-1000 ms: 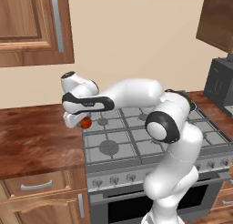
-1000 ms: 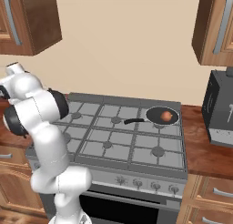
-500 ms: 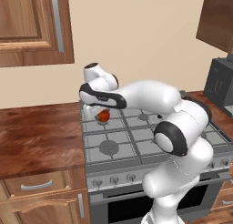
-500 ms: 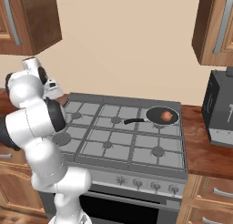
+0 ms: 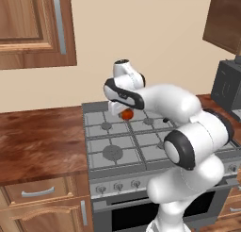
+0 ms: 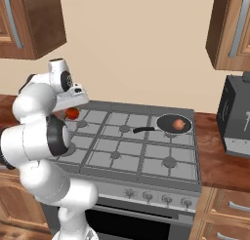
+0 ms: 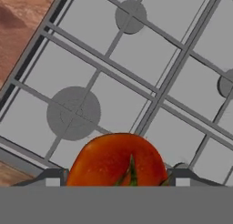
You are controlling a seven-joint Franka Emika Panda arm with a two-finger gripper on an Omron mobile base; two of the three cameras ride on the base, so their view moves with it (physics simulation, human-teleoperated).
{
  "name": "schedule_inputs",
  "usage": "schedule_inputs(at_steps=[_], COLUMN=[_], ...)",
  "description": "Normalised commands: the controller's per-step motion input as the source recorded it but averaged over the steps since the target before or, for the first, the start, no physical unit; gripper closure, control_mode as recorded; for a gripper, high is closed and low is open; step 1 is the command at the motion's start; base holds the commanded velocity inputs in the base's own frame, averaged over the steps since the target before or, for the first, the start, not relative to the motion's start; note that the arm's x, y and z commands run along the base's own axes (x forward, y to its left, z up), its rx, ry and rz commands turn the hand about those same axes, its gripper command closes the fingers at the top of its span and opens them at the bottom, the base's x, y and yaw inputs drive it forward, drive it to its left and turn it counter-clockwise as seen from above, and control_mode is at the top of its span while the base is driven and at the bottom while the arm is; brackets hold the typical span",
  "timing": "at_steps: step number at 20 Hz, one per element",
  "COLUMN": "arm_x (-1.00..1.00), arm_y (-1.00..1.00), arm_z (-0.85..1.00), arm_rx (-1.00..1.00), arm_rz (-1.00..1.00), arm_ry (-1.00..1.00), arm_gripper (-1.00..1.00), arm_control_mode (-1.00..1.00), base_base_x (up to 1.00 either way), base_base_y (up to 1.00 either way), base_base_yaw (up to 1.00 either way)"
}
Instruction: Place the pan on the rear right burner on the stove. Then place the tomato and the onion in the pan and turn on the rear right burner.
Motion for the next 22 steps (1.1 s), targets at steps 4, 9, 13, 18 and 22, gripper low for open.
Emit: schedule_inputs(at_steps=[4,9,13,18,22], arm_x=[0.39,0.37,0.32,0.18,0.16], arm_y=[-0.76,-0.75,-0.73,-0.72,-0.73], arm_z=[0.01,0.0,0.0,0.0,0.0], arm_rx=[0.03,0.02,0.01,0.0,0.0], arm_rz=[-0.14,-0.15,-0.15,-0.14,-0.12], arm_ry=[0.0,0.0,0.02,0.03,0.02], arm_gripper=[1.0,1.0,1.0,1.0,1.0], arm_control_mode=[-1.0,-1.0,-1.0,-1.0,-1.0], base_base_x=[0.0,0.0,0.0,0.0,0.0], base_base_y=[0.0,0.0,0.0,0.0,0.0], base_base_yaw=[0.0,0.0,0.0,0.0,0.0])
